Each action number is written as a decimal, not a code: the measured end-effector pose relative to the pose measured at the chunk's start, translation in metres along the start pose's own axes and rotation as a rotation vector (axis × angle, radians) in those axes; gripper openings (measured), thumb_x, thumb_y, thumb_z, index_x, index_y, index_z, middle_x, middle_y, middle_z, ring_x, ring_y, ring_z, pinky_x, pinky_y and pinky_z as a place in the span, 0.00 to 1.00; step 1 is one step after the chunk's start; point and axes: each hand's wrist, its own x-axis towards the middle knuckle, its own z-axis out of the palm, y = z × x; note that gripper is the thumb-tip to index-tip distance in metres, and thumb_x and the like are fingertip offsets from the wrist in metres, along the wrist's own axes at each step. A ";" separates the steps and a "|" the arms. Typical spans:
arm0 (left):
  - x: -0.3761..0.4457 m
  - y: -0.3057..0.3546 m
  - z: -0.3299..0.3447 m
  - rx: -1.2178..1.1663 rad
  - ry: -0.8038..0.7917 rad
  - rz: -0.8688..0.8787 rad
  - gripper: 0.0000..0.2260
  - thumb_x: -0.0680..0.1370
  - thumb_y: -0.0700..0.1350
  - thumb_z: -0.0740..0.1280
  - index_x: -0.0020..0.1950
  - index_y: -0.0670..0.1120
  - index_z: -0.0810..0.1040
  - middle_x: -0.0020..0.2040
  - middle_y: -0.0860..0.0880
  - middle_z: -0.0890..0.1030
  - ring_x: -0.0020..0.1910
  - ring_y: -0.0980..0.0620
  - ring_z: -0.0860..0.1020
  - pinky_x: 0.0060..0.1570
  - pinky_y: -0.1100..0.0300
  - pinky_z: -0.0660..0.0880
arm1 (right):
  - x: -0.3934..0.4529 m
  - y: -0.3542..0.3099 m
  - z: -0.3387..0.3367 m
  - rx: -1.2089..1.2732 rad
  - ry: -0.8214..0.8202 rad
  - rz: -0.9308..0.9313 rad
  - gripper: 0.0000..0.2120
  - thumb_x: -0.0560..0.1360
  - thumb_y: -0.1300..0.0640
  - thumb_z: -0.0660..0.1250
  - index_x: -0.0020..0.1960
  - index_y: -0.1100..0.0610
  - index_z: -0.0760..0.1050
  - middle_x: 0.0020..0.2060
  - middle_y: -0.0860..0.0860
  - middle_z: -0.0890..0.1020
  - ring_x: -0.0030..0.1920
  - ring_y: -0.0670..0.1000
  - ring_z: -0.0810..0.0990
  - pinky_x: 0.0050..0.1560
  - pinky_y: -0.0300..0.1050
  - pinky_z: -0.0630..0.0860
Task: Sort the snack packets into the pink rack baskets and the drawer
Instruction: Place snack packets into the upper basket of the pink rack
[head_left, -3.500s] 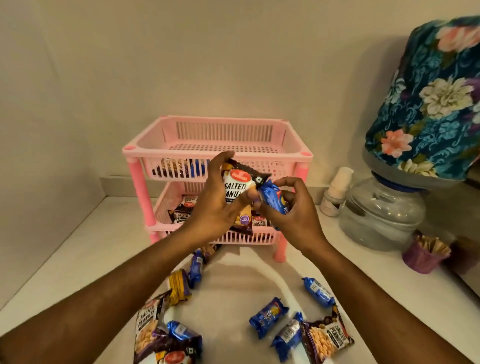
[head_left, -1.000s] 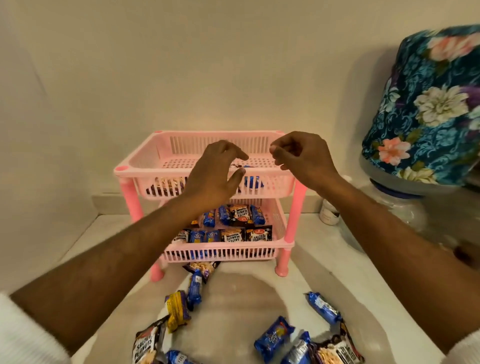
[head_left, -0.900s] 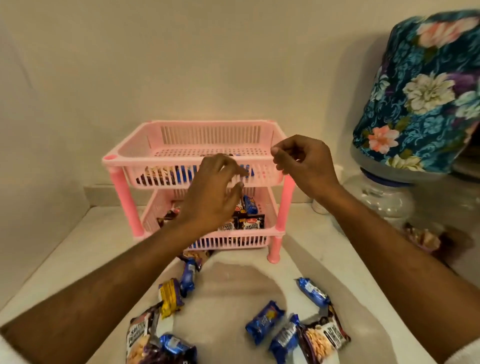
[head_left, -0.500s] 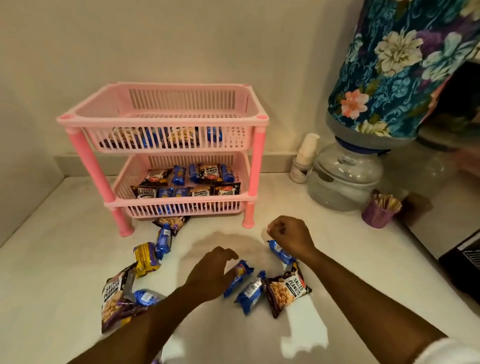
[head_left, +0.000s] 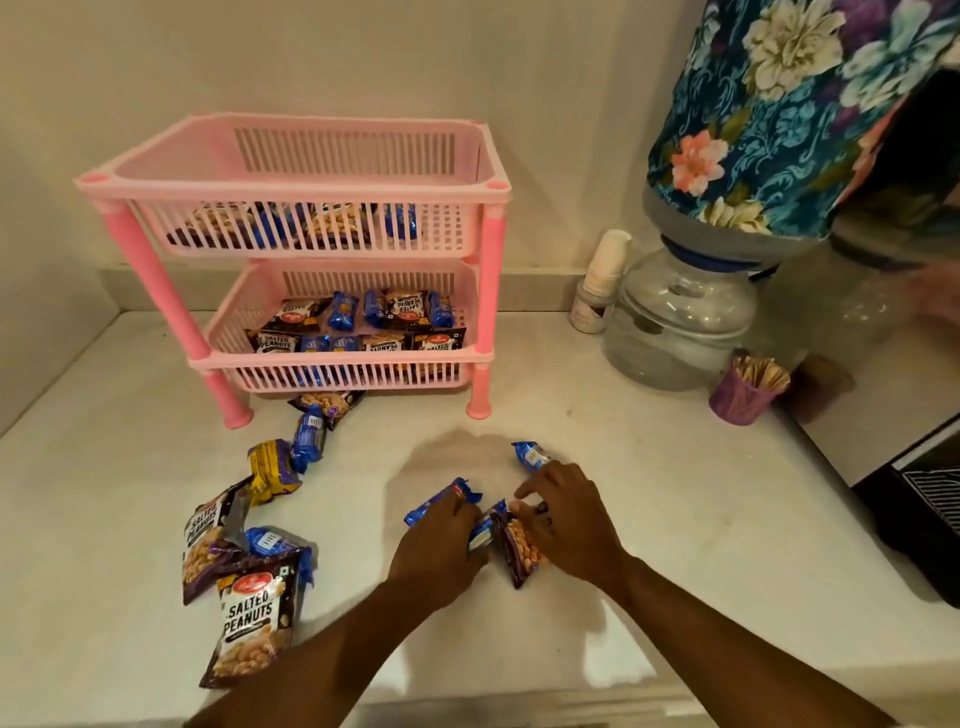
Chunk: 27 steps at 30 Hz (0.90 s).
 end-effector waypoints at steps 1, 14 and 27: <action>0.000 0.002 0.002 0.017 0.000 -0.011 0.24 0.76 0.59 0.67 0.69 0.53 0.70 0.67 0.52 0.71 0.63 0.52 0.73 0.59 0.59 0.74 | -0.008 0.003 0.003 -0.009 -0.014 -0.036 0.17 0.80 0.37 0.57 0.57 0.45 0.78 0.57 0.43 0.78 0.60 0.48 0.75 0.55 0.48 0.74; -0.004 0.008 0.015 -0.165 0.084 -0.171 0.19 0.77 0.58 0.63 0.64 0.51 0.72 0.55 0.52 0.78 0.51 0.55 0.77 0.51 0.59 0.77 | -0.033 0.020 0.019 -0.002 -0.159 -0.014 0.28 0.74 0.32 0.64 0.69 0.45 0.71 0.62 0.43 0.76 0.65 0.46 0.70 0.60 0.43 0.75; 0.013 0.031 -0.061 -1.176 -0.162 -0.379 0.12 0.82 0.46 0.58 0.61 0.43 0.75 0.52 0.42 0.82 0.45 0.49 0.80 0.46 0.60 0.77 | 0.035 -0.027 -0.054 0.439 -0.215 -0.047 0.47 0.63 0.46 0.82 0.75 0.38 0.58 0.62 0.38 0.72 0.62 0.41 0.76 0.58 0.33 0.77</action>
